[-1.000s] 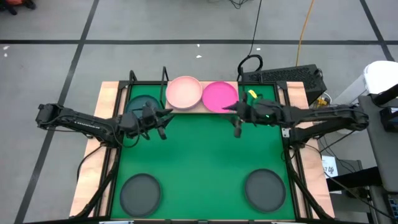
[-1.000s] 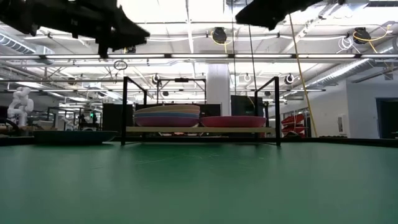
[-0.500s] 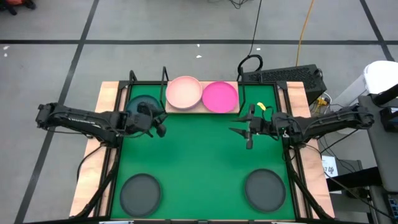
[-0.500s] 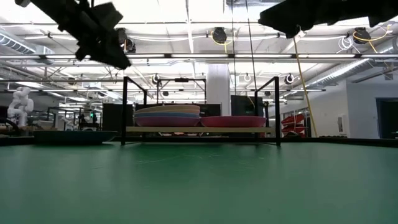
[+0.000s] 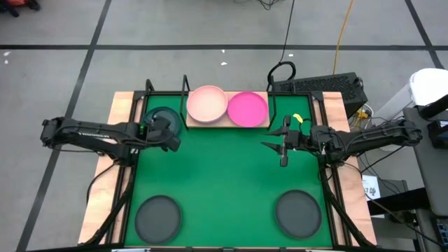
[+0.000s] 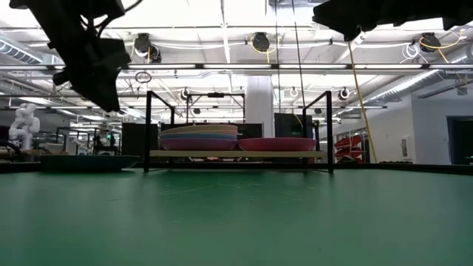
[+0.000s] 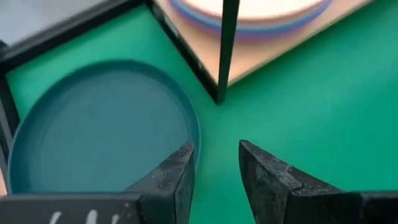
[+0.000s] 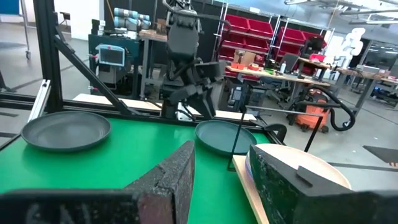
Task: Place and stack plates onto a shelf
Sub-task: Stack the dark green plate on top of the pink plate on the shelf
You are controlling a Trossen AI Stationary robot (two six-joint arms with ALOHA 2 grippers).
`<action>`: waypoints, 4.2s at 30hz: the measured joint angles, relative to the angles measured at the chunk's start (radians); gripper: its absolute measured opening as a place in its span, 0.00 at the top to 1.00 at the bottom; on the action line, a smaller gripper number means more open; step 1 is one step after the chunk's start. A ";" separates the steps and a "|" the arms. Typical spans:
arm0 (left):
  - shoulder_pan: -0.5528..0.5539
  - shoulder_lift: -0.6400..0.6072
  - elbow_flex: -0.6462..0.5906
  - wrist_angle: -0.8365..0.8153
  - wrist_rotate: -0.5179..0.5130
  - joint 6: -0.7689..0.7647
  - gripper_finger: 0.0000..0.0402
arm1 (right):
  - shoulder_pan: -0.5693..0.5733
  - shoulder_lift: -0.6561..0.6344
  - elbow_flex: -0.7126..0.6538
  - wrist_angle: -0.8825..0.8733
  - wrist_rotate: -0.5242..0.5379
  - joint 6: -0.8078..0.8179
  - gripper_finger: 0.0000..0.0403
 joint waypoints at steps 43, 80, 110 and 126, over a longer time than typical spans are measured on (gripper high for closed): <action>0.081 0.325 -0.013 0.042 0.116 0.196 0.68 | -0.001 0.001 0.001 -0.038 -0.001 0.023 0.67; 0.091 0.326 0.245 -0.295 0.051 0.096 0.97 | -0.001 0.001 0.001 -0.049 0.002 0.034 0.67; 0.151 0.576 0.633 0.526 0.069 1.125 0.97 | 0.022 -0.054 0.002 0.116 -0.002 0.029 0.67; 0.180 0.876 0.813 0.571 0.193 1.291 0.97 | 0.054 -0.107 0.002 0.102 0.000 -0.048 0.67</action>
